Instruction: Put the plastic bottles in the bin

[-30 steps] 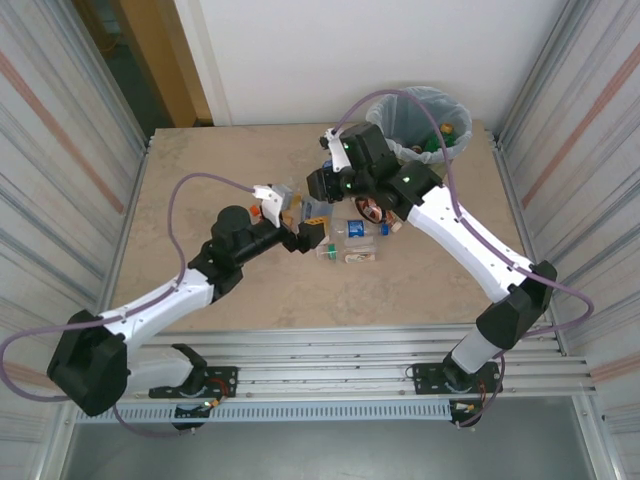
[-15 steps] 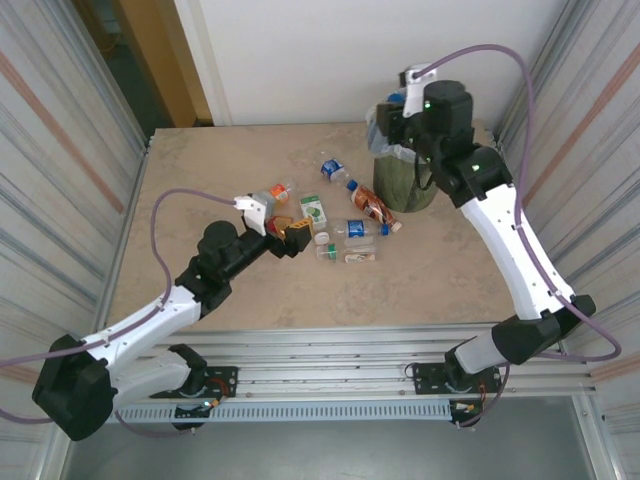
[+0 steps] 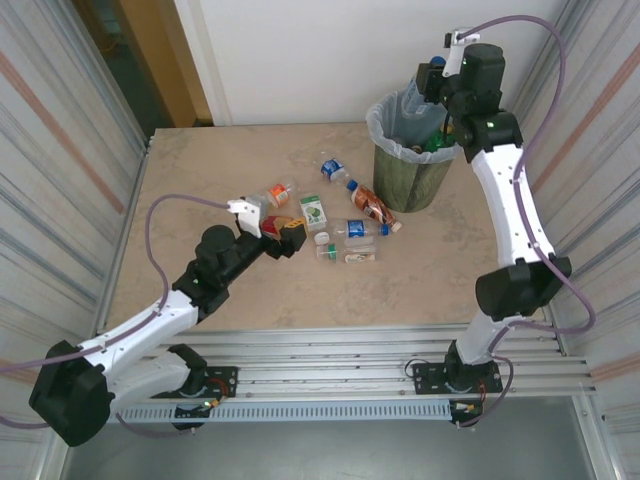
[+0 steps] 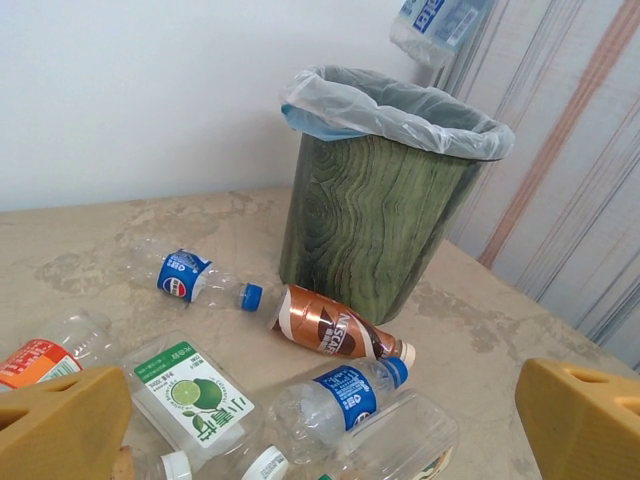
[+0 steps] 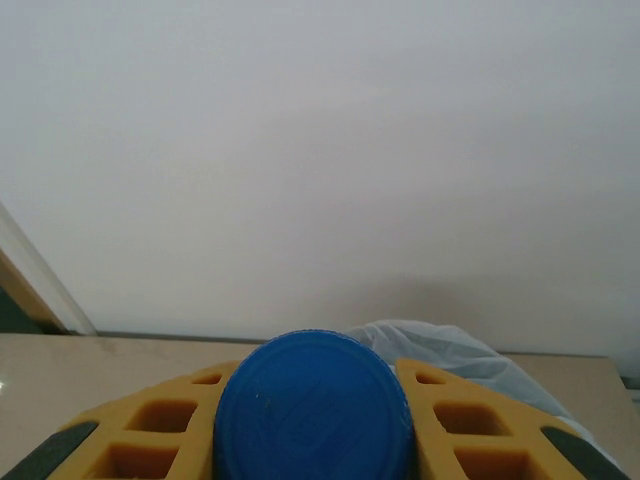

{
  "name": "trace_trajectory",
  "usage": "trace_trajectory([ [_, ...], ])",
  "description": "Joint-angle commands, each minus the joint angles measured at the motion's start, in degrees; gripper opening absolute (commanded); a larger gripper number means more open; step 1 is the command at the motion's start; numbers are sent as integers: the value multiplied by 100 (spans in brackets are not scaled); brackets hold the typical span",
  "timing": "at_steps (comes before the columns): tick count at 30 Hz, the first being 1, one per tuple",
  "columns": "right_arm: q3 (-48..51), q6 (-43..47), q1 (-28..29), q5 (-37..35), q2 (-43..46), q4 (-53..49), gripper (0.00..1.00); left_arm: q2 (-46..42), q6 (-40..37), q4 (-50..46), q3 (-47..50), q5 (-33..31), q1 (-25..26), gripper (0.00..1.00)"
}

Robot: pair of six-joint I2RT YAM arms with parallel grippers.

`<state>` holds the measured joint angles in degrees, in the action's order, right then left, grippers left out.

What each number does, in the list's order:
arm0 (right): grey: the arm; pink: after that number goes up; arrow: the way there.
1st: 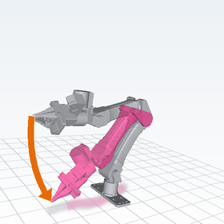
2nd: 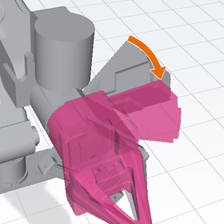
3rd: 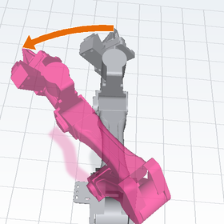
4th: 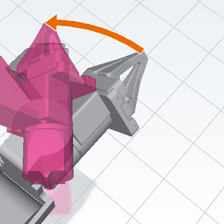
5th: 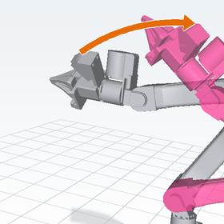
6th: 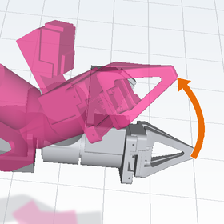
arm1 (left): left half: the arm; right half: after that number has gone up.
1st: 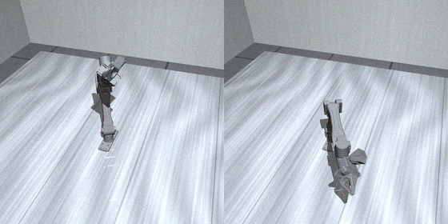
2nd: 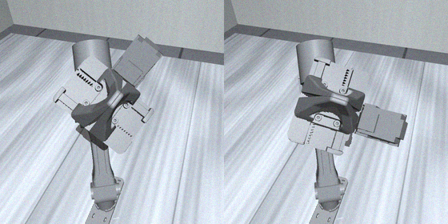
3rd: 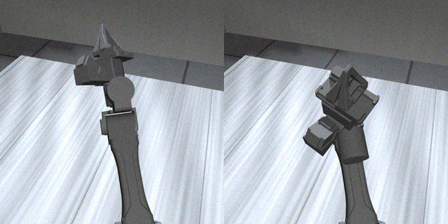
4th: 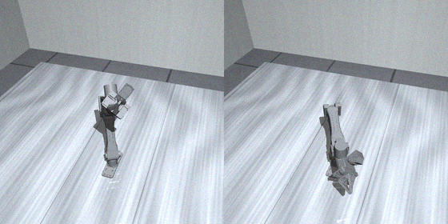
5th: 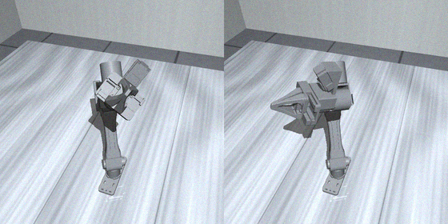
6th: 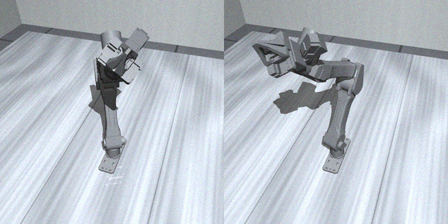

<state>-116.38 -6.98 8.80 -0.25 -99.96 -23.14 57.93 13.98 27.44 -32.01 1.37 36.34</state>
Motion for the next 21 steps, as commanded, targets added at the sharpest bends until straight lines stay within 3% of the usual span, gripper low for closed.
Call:
trace_trajectory([
  [1,-220,-95,-114,227,-278,32,23,-194,88,-37,57,-162,-44,99],
  [21,262,-91,-352,233,-1015,-481,25,-204,228,-130,73,-171,-169,99],
])
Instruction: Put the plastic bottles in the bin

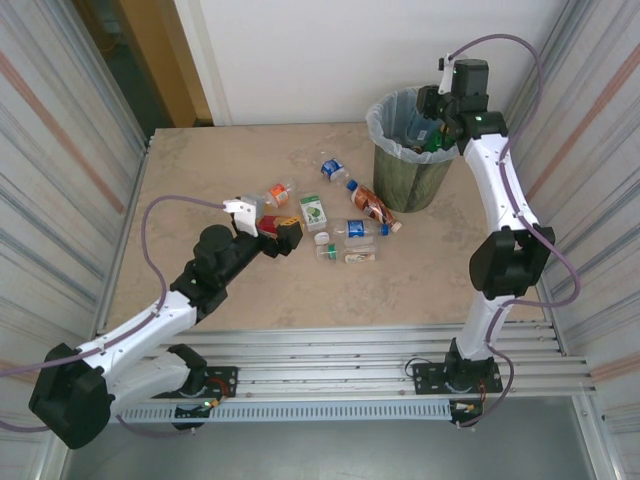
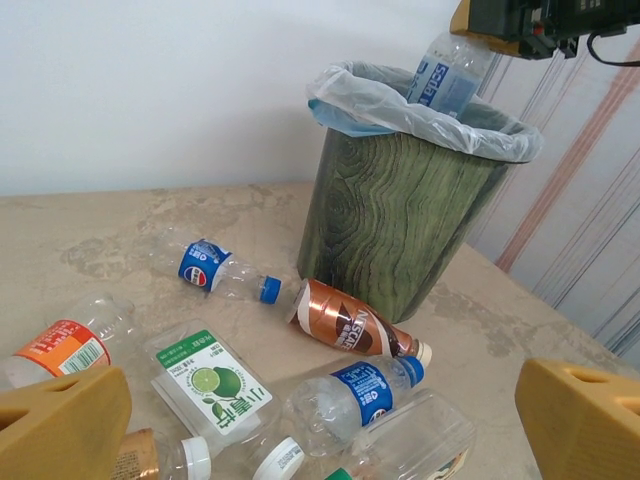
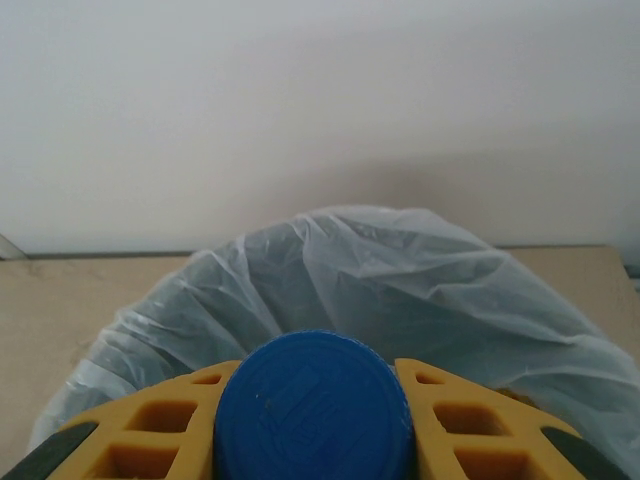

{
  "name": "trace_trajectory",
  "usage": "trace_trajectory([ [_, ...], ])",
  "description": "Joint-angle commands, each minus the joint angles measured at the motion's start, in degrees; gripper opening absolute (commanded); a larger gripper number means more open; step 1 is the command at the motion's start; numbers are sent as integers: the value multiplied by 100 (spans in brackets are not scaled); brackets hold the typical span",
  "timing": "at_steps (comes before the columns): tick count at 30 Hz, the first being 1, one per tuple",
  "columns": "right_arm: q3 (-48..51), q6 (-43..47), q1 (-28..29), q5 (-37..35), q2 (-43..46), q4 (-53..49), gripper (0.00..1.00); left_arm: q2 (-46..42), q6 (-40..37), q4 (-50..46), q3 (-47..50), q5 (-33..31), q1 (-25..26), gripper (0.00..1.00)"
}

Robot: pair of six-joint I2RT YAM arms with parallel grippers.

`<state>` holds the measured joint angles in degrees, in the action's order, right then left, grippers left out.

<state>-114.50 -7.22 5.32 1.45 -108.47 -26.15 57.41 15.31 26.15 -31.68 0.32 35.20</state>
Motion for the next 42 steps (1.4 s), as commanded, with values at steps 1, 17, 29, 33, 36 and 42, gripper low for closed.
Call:
trace_trajectory([
  [1,120,-48,0,40,-191,-180,25,-164,103,-6,39,-60,-56,99],
  [17,312,413,94,-454,-662,-224,25,-155,174,-30,-9,-67,-76,99],
  [29,467,837,379,-839,-867,302,29,-106,243,-65,-65,-59,-85,99],
  [33,29,932,492,-1267,-1076,26,30,-84,275,-104,-75,-55,-85,99],
  [36,-240,875,496,-1255,-1060,-162,30,-84,299,-111,-64,-53,-91,99],
  [42,-932,861,548,-1218,-905,-752,30,-85,354,-93,-40,-29,-89,99],
])
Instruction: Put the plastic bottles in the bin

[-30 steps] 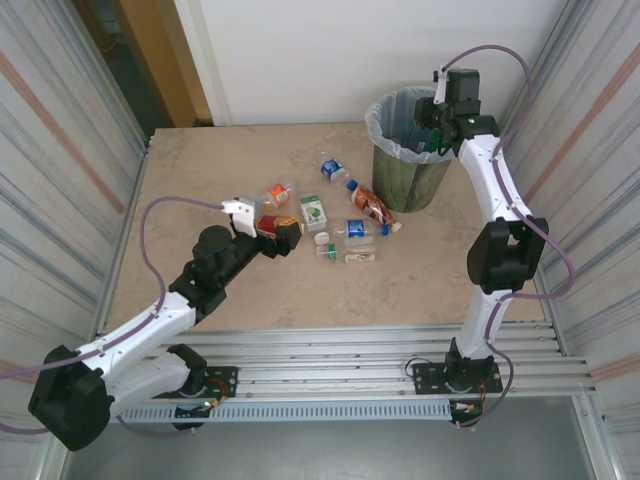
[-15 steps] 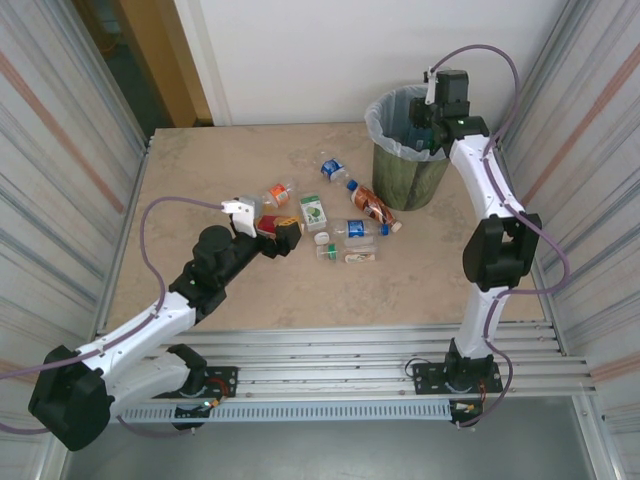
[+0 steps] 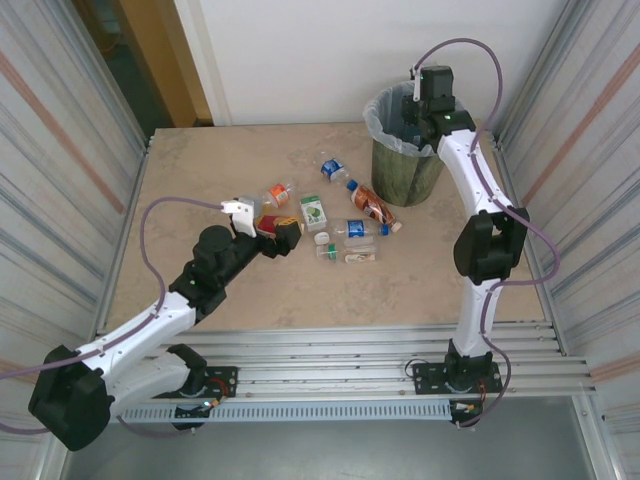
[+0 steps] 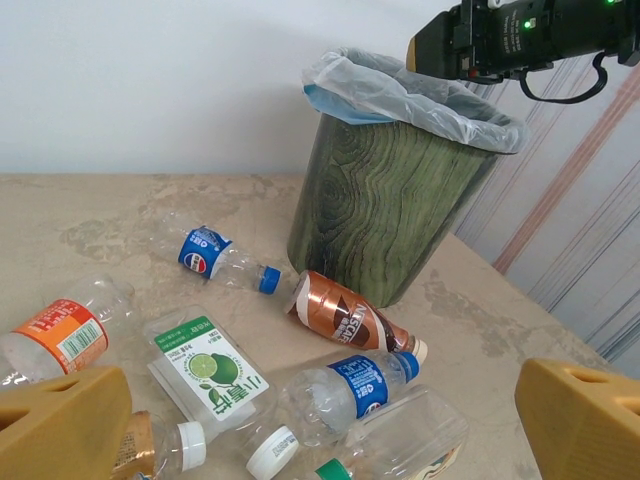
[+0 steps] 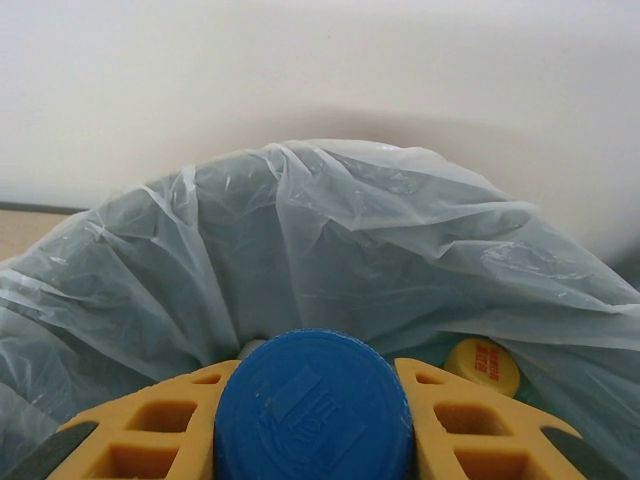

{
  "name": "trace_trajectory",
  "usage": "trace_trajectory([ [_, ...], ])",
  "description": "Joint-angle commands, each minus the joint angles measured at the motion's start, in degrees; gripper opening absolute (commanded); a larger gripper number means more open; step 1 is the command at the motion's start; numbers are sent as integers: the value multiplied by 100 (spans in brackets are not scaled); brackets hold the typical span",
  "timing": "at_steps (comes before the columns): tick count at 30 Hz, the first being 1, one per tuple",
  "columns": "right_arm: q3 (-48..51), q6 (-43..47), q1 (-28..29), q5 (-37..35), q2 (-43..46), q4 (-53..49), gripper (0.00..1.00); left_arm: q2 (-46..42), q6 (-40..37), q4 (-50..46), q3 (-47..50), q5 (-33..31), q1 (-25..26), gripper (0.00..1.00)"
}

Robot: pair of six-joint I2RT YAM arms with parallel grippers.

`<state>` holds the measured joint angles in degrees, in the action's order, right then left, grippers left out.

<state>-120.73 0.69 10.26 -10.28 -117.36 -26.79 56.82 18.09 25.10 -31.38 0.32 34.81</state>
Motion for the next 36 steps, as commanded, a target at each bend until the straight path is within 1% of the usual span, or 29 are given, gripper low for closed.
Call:
trace_trajectory([
  [1,-371,70,55,-38,17,-745,30,-15,81,20,-70,-26,-49,99],
  [6,-500,114,64,23,116,-978,30,20,127,42,-70,-5,-53,99],
  [10,-538,225,64,-35,6,-1143,31,57,142,55,-83,18,-52,99],
  [16,-581,352,64,-86,-478,-1258,33,93,151,55,-105,31,-45,99],
  [22,-957,328,37,-118,-1021,-1422,41,49,170,-19,-113,35,-52,99],
  [24,-1153,304,24,-84,-1127,-1552,47,36,178,-45,-119,38,-47,99],
  [28,-1637,218,11,-8,-1249,-1845,69,61,225,-60,-122,45,-46,99],
  [30,-1721,189,18,92,-1138,-1857,76,89,248,-45,-123,56,-45,99],
  [36,-1735,7,11,403,-590,-1736,86,181,319,-9,-144,111,-53,99],
])
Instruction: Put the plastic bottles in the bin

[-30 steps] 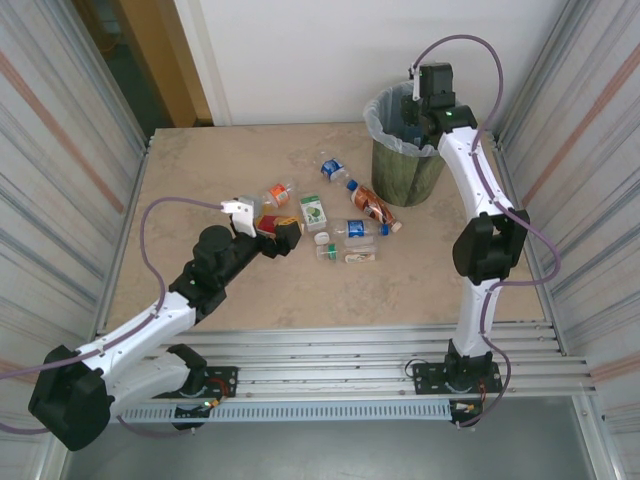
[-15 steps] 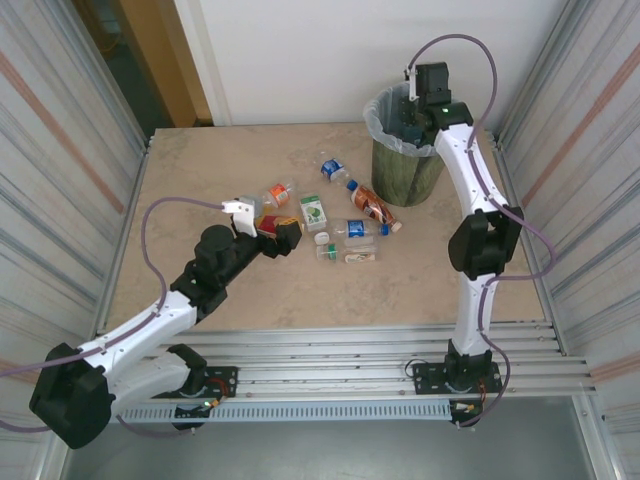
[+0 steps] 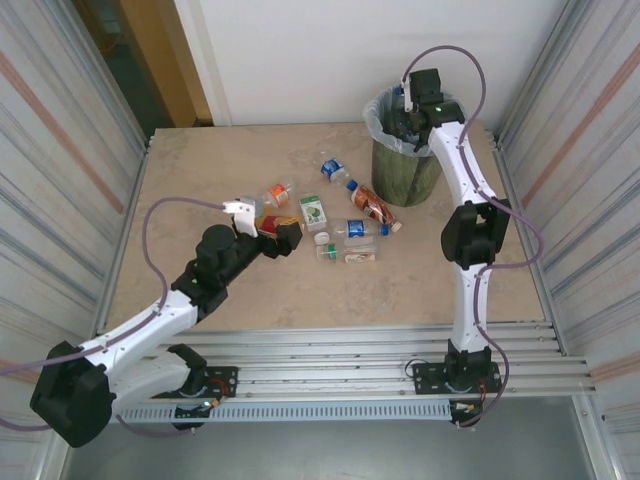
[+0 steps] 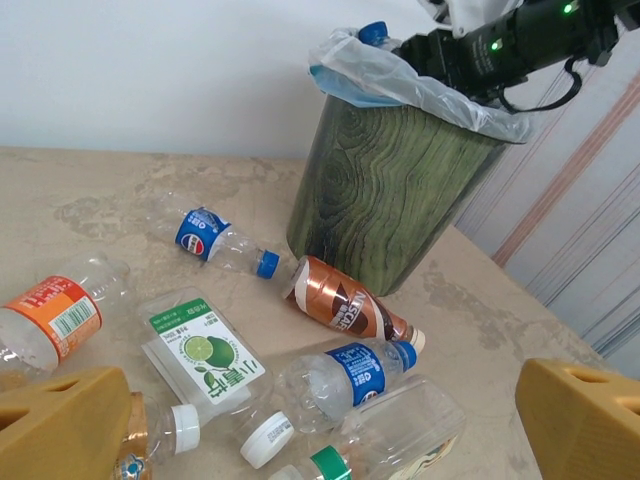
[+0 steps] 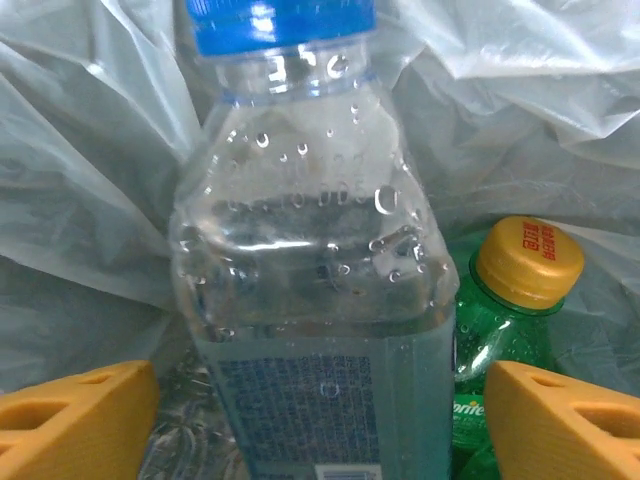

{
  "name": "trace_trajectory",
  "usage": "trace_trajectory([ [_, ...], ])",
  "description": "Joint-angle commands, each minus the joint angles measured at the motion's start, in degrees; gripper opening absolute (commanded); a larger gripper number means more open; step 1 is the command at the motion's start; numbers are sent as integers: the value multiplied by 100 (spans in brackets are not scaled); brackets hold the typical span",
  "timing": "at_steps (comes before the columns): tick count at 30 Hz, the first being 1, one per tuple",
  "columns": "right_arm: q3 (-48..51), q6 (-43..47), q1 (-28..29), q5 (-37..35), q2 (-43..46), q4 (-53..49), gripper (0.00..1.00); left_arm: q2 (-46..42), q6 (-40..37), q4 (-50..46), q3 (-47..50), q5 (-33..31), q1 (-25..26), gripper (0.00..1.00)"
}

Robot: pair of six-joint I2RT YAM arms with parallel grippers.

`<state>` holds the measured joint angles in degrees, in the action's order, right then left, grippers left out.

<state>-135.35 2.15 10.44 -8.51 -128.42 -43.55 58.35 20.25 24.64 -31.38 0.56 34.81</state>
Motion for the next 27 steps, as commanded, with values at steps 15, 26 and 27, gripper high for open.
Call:
trace_trajectory([
  [15,116,-733,-16,816,1353,51,70,122,172,-407,-381,-179,-56,99],
  [26,2351,-899,515,983,3212,528,75,346,1243,-1277,-503,-676,-535,99],
  [27,2648,-885,601,945,3432,577,76,369,1353,-1370,-506,-679,-608,99],
])
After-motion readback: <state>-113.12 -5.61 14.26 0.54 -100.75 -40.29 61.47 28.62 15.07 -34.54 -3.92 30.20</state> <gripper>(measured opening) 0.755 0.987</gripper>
